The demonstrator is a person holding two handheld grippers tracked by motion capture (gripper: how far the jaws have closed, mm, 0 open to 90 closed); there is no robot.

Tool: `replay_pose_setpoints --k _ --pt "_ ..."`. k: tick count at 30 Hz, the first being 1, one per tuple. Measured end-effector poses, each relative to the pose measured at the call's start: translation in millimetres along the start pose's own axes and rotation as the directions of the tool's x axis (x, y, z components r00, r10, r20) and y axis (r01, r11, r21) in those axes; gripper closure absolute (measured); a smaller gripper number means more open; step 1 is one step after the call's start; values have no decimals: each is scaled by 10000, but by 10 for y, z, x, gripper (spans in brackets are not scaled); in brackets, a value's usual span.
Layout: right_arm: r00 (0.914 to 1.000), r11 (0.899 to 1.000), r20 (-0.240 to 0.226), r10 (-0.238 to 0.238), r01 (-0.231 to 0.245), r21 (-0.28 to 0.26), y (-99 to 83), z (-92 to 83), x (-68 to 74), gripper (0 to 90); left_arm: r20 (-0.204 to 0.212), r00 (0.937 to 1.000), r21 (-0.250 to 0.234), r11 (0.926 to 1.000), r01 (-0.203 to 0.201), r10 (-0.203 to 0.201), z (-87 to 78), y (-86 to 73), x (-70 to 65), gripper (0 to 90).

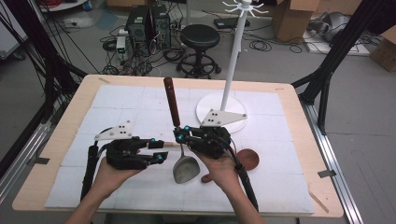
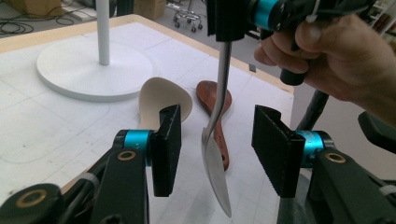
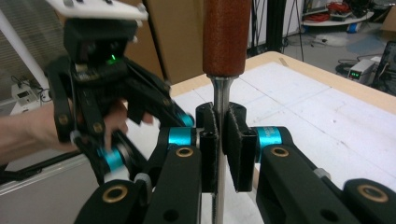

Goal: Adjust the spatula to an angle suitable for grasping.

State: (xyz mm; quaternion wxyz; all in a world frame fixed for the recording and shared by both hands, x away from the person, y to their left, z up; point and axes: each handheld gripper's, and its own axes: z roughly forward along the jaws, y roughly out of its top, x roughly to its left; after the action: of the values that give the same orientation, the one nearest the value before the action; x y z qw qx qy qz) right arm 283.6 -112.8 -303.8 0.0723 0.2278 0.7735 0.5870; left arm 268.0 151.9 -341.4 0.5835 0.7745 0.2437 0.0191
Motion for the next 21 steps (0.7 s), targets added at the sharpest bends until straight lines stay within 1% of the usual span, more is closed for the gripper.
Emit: replay_pose_setpoints --k 1,3,5,6,9,10,11,12,14,15,16,17,19,20,21 --pt "10000 10000 0 0 0 0 0 0 0 848 0 10000 0 10000 0 0 0 0 0 532" --pt "10000 10000 0 -49 49 -71 25 41 48 848 -8 9999 88 9998 -156 156 76 -5 -26 544" --pt "10000 9999 61 -69 69 -84 27 57 67 848 -6 9999 70 9999 -154 154 102 -5 -36 554" --pt "9999 9999 85 -108 109 -79 30 90 100 848 -164 9997 77 9998 -202 203 143 -5 -46 581" --pt "9999 9999 129 -81 83 -128 27 112 130 848 -240 9996 54 9999 -160 161 174 -9 -48 619" --pt "9999 9998 146 -88 91 -189 25 123 141 848 -346 9992 74 9998 -181 184 183 -8 -47 633" --pt "9999 9997 165 -53 57 -238 19 137 172 848 -357 9992 33 9998 -170 171 190 -8 -47 675" --pt "9998 9996 168 -69 74 -273 17 144 185 848 -448 9986 -48 9996 -279 276 191 -7 -49 709" --pt "9998 9996 133 -152 155 -232 13 157 205 847 -319 9989 -86 9993 -354 351 185 -1 -52 801" --pt "9996 9995 162 -228 231 -197 11 162 216 846 -452 9978 -121 9988 -484 478 187 -2 -69 829" --pt "9994 9994 166 -304 307 -183 13 163 217 846 -452 9978 -121 9988 -484 478 187 -2 -69 836" --pt "9992 9990 48 -388 389 -206 14 162 207 844 -321 9977 -155 9981 -596 590 172 0 -73 838" --pt "9990 9992 -302 -323 316 -224 21 148 180 837 -153 9975 -158 9975 -695 692 147 7 -71 841" --pt "9990 9992 -302 -323 316 -224 21 148 180 837 -153 9975 -158 9975 -695 692 147 7 -71 841" --pt "9981 9991 -506 -363 350 -259 27 142 163 834 -128 9966 -128 9966 -820 818 135 14 -75 841"
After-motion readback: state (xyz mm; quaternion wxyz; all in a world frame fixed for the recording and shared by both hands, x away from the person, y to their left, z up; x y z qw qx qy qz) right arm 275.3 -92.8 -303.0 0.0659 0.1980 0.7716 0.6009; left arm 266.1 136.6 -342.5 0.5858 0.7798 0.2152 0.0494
